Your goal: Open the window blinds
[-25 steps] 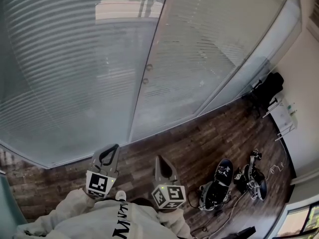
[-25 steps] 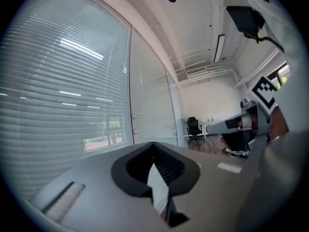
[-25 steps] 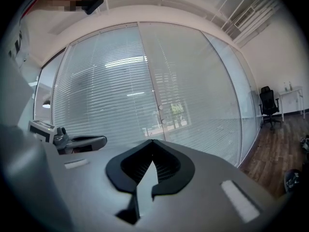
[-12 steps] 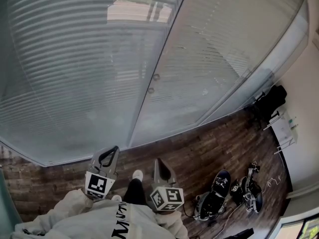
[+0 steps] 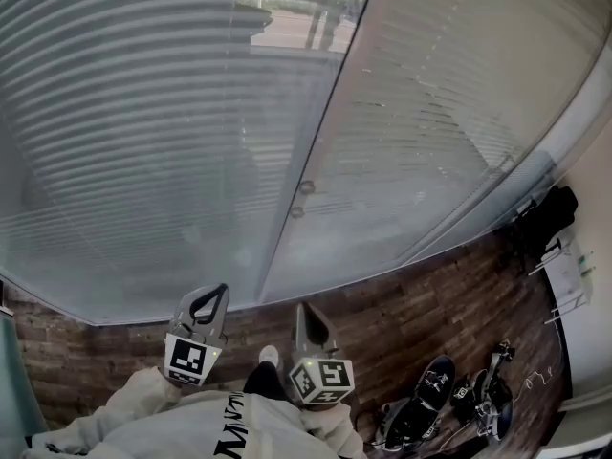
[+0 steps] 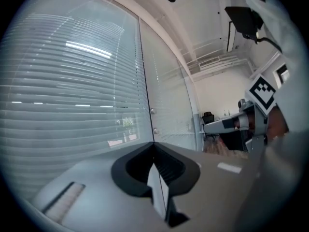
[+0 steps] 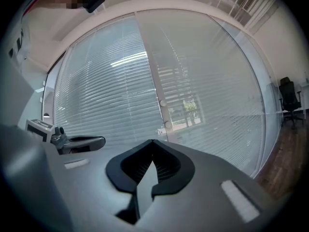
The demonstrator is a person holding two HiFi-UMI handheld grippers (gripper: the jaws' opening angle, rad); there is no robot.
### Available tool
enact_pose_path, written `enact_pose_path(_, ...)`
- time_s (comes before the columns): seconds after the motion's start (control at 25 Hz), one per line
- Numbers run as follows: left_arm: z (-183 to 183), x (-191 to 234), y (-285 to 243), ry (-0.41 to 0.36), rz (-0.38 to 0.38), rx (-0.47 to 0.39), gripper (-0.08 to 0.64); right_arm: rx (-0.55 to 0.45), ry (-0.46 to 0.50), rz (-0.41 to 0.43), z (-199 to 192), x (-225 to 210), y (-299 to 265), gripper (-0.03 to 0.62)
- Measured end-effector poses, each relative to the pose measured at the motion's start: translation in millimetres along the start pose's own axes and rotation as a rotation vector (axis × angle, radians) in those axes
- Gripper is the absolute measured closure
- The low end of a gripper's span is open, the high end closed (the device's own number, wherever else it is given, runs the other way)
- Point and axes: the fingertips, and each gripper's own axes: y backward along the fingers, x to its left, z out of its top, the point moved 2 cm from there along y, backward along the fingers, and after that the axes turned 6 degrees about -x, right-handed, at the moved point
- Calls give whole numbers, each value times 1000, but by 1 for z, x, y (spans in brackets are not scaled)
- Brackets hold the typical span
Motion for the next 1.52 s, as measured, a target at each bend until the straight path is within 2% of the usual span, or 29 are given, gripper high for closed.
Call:
enact_pose_path(0.48,-2,19,-65,-13,109,50,560,49,-8,120,10,-41,-72,591)
enact_pose_path(0.68,10,35,-85,-23,158,60,560,51,15,179,27,-44,-103,591)
enact_pose_path(0.84,3,24,-92,-21,187,73,560,42,49,218,31,-53,-113,591)
enact_pose_path(1.04,5,27,-95,-23,202,83,560,39,110,241,43,-46,-124,586)
enact_pose_path(1.28,3,42,-104,-21,185,56,560,35,171,241,45,-34,-141,520)
enact_pose_path(1.52,-3,41,-106,-10,148,26,560,17,288,239,49,-24,-145,465)
